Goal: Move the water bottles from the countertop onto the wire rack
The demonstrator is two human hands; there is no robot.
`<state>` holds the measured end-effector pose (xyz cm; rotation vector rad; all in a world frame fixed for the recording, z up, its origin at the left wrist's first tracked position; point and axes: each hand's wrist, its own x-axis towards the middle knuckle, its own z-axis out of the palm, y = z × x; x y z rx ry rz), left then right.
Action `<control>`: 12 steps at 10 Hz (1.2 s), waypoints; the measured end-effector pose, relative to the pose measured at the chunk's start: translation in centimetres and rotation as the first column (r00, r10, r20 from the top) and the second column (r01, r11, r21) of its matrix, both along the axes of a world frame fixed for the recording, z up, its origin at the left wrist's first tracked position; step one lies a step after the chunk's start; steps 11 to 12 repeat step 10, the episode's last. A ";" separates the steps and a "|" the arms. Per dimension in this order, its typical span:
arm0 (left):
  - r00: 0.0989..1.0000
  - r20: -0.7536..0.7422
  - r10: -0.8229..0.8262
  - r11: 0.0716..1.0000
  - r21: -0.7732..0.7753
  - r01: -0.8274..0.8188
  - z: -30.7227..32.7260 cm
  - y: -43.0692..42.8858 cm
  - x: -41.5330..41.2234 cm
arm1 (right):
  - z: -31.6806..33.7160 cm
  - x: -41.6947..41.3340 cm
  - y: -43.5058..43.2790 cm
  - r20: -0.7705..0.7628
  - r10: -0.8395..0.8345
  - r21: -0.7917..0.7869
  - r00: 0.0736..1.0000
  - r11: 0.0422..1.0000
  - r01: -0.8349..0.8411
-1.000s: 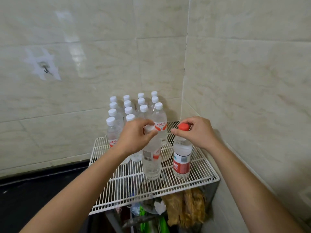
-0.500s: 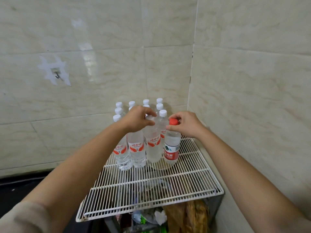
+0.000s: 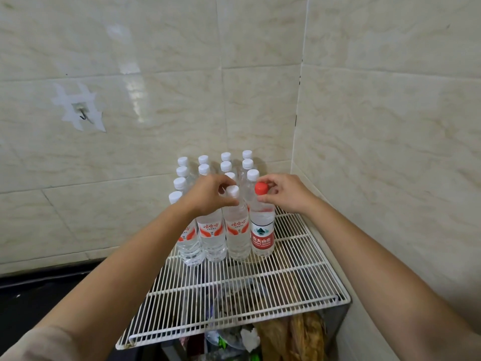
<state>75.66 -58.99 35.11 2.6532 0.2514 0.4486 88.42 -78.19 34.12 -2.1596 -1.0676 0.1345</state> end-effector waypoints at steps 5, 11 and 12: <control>0.998 0.053 -0.028 0.992 0.125 0.021 -0.6 -0.3 0.4 | -0.3 -0.8 0.4 0.047 -0.021 -0.053 0.999 0.998 0.024; 0.914 0.398 0.079 0.870 0.421 -0.258 -4.4 -2.2 -4.1 | -2.5 -3.4 -1.7 0.015 -0.060 0.131 0.998 0.990 0.058; 0.914 0.398 0.079 0.870 0.421 -0.258 -4.4 -2.2 -4.1 | -2.5 -3.4 -1.7 0.015 -0.060 0.131 0.998 0.990 0.058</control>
